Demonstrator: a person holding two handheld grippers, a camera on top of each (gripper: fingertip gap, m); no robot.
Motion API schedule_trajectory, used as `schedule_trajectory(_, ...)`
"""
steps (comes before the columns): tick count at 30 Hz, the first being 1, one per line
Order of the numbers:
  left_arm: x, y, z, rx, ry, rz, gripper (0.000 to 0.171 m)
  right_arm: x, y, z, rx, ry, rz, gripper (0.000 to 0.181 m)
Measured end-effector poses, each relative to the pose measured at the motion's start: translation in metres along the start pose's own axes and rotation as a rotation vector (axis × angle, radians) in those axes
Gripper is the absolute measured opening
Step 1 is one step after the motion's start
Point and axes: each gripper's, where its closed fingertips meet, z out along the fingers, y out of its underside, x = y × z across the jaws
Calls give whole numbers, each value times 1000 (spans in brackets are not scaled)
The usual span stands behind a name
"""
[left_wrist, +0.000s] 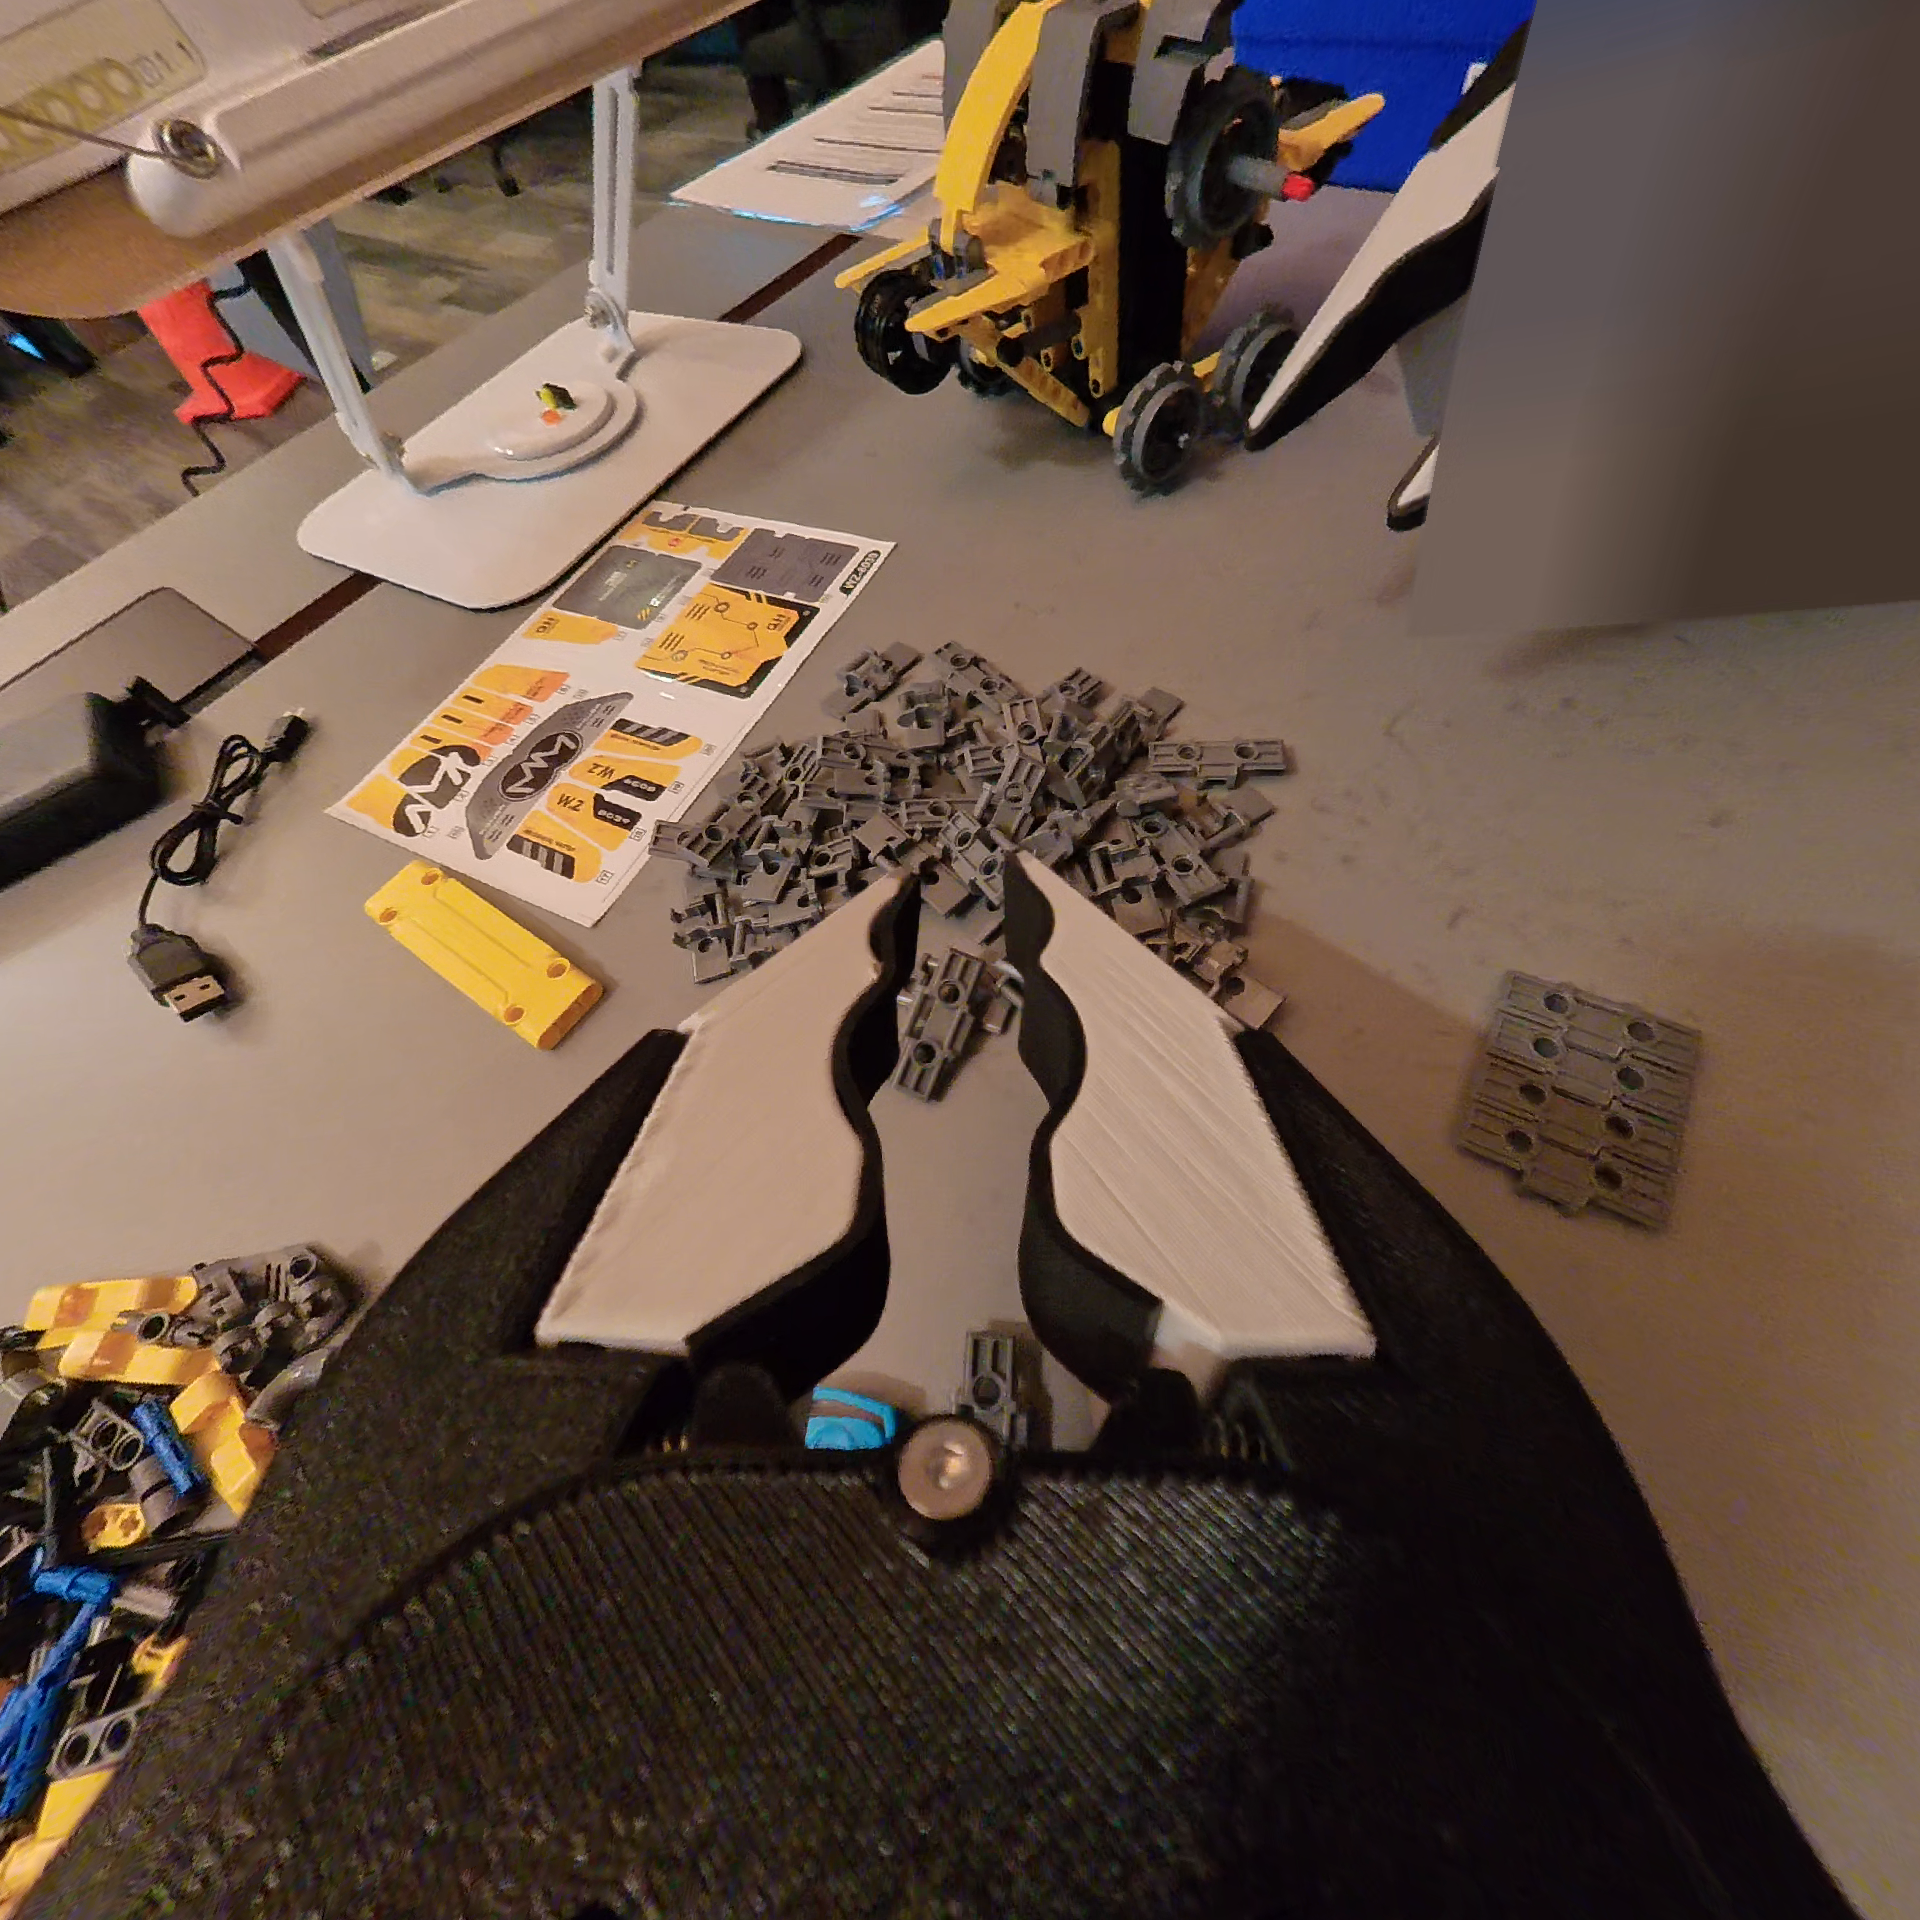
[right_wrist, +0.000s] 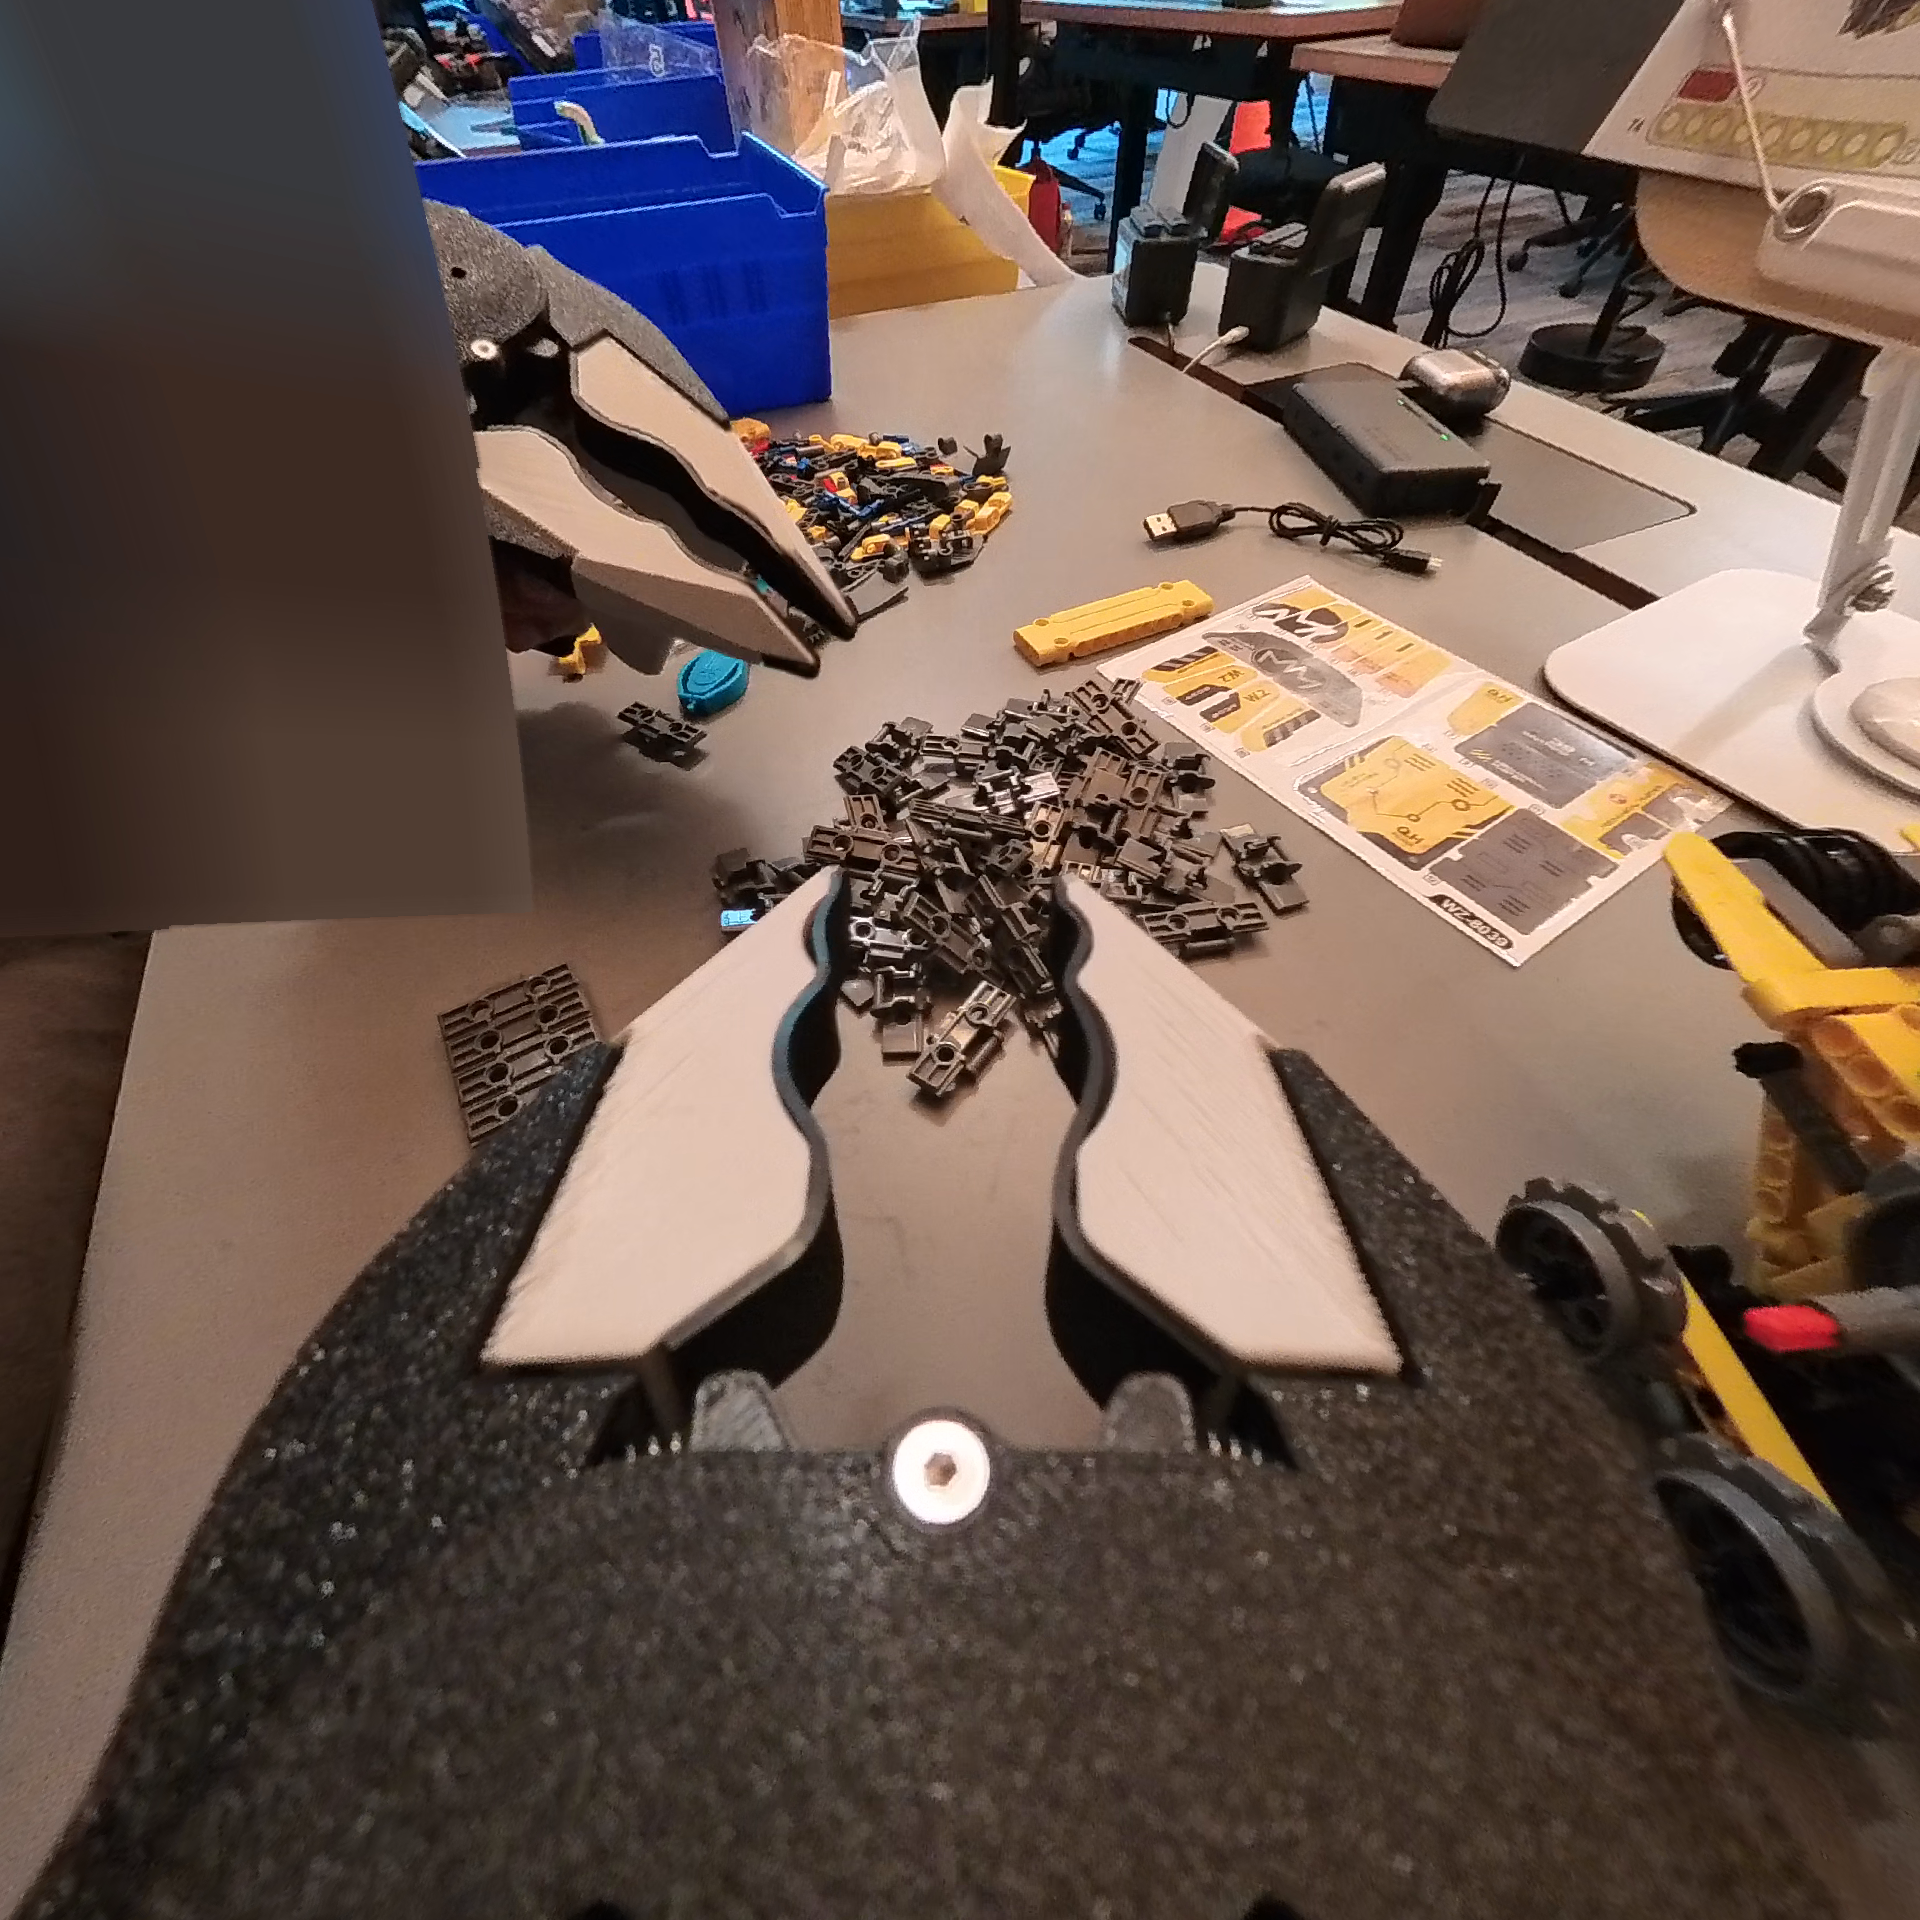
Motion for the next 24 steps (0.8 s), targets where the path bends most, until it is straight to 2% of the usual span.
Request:
schedule_trajectory(6, 10, 3, 6, -25, 31, 30, 14, 5, 7, 1, -36, 19, 7, 38)
schedule_trajectory(12, 15, 4, 8, -34, 35, 54, 14, 8, 37, 13, -192, 40, 19, 42)
schedule_trajectory(24, 17, 3, 7, -42, 9, 107, 17, 2, 68, 30, -384, 59, -2, 40)
